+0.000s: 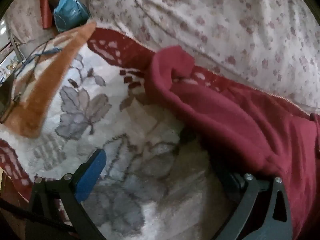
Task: Fold small clothes
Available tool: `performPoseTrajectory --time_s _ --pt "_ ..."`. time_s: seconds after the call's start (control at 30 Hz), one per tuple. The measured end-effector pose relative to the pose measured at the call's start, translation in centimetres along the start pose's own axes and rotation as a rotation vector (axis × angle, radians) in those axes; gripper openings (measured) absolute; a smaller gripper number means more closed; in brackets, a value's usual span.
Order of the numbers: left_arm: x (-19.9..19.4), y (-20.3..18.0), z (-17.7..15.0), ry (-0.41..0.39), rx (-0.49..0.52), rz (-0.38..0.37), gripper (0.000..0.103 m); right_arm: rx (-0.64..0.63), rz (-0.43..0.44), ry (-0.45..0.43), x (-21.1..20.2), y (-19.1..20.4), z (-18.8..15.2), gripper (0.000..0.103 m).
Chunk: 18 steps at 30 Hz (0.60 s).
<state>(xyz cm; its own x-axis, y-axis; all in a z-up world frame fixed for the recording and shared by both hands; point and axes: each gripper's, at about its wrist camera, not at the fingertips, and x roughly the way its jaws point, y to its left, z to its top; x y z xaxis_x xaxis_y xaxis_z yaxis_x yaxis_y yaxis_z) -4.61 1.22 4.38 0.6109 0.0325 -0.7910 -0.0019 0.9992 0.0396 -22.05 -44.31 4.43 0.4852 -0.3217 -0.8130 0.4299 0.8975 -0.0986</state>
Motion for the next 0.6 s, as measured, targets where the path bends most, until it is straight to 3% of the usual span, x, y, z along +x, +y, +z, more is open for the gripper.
performPoseTrajectory --time_s 0.23,0.47,0.6 --pt "-2.6 0.5 -0.4 -0.057 -0.004 -0.047 0.103 -0.042 0.086 -0.041 -7.8 2.1 -0.9 0.103" --pt "-3.3 0.0 -0.4 -0.062 -0.007 -0.101 0.103 -0.065 0.407 0.014 -13.9 7.7 -0.2 0.103" --pt "-3.4 -0.3 -0.3 -0.072 -0.002 -0.116 0.103 -0.153 0.446 -0.018 -14.7 12.7 0.9 0.103"
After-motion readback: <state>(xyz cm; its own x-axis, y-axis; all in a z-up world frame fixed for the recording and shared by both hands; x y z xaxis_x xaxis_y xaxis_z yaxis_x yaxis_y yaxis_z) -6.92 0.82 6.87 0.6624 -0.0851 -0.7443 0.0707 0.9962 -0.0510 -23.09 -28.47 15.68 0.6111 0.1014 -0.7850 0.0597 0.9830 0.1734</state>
